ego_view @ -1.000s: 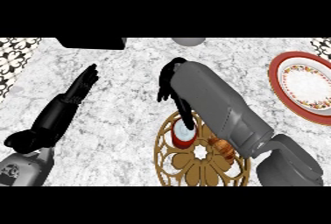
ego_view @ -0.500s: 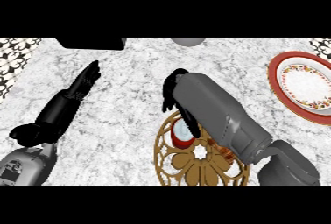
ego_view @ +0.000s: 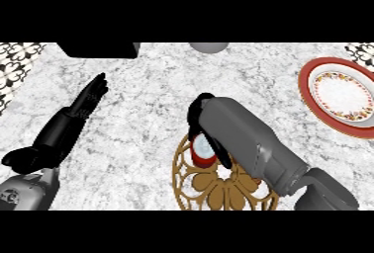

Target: Pick the can from the placemat and place it in the plate

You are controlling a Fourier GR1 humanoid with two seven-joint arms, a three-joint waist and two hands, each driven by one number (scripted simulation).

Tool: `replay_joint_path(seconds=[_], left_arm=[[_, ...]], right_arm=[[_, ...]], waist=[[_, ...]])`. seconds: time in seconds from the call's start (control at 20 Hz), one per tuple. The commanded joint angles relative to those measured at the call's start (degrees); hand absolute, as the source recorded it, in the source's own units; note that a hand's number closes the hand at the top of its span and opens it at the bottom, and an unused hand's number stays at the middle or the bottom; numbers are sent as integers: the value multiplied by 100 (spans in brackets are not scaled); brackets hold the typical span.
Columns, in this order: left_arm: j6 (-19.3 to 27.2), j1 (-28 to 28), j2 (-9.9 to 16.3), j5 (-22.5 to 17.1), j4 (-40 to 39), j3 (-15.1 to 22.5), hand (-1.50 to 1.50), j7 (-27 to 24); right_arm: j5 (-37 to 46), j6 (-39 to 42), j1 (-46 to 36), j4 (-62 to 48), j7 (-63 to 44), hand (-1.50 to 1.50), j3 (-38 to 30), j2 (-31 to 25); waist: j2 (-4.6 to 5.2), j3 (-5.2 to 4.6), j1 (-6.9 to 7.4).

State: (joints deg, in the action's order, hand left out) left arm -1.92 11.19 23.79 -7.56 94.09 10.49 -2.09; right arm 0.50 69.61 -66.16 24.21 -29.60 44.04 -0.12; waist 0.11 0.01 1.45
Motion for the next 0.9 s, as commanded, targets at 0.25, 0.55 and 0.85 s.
replay_joint_path(seconds=[0.25, 0.55, 0.85], left_arm=[[-239, -76, 56, -5, 4, -286, 0, -76], [-160, -220, -176, 256, -141, -188, 0, -226], [-212, -6, -132, 119, 127, -369, 0, 226]], right_arm=[[80, 668, 366, 270, -114, -150, 212, 8], [109, 698, 663, 745, -230, -150, 290, 4], [459, 440, 1303, 1922, 363, 150, 450, -334]], waist=[[7, 0, -43], [-8, -2, -80], [-13, 4, -109]])
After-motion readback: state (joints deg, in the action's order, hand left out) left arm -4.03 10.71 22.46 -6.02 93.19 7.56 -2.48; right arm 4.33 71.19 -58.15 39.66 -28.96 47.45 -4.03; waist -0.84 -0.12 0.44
